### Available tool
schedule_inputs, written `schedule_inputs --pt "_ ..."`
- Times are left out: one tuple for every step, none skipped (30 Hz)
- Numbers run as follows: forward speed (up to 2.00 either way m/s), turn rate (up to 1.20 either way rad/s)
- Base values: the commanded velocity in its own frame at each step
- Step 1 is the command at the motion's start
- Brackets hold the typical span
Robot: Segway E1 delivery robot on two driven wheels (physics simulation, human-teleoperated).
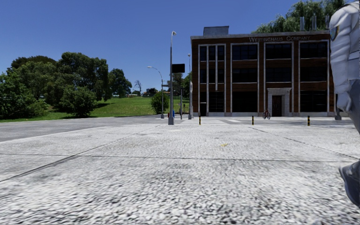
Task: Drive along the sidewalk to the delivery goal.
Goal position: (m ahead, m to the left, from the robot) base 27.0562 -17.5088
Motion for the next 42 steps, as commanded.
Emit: schedule_inputs --pt "1.27 0.00" --pt "1.27 0.00" --pt "1.27 0.00" --pt "1.27 0.00" --pt "1.27 0.00" --pt "1.27 0.00" --pt "1.27 0.00" --pt "1.27 0.00" --pt "1.27 0.00" --pt "1.27 0.00" --pt "1.27 0.00" --pt "1.27 -0.16" --pt "1.27 -0.16" --pt "1.27 -0.29" --pt "1.27 -0.39" --pt "1.27 -0.56" --pt "1.27 -0.56" --pt "1.27 -0.78" --pt "1.27 -0.93" --pt "1.27 -0.97" --pt "1.27 -0.97" --pt "1.27 -0.48" --pt "1.27 -0.07" --pt "1.27 -0.05" --pt "1.27 -0.05" --pt "1.27 -0.05" --pt "1.27 -0.04" --pt "1.27 -0.03" --pt "1.27 -0.03" --pt "1.27 -0.03" --pt "1.27 -0.03" --pt "1.27 -0.03" --pt "1.27 -0.03" --pt "1.27 -0.03" --pt "1.27 -0.03" --pt "1.27 -0.03" --pt "1.27 -0.03" --pt "1.27 -0.03" --pt "1.27 -0.03" --pt "1.27 -0.03" --pt "1.27 -0.45" --pt "1.27 -0.94"
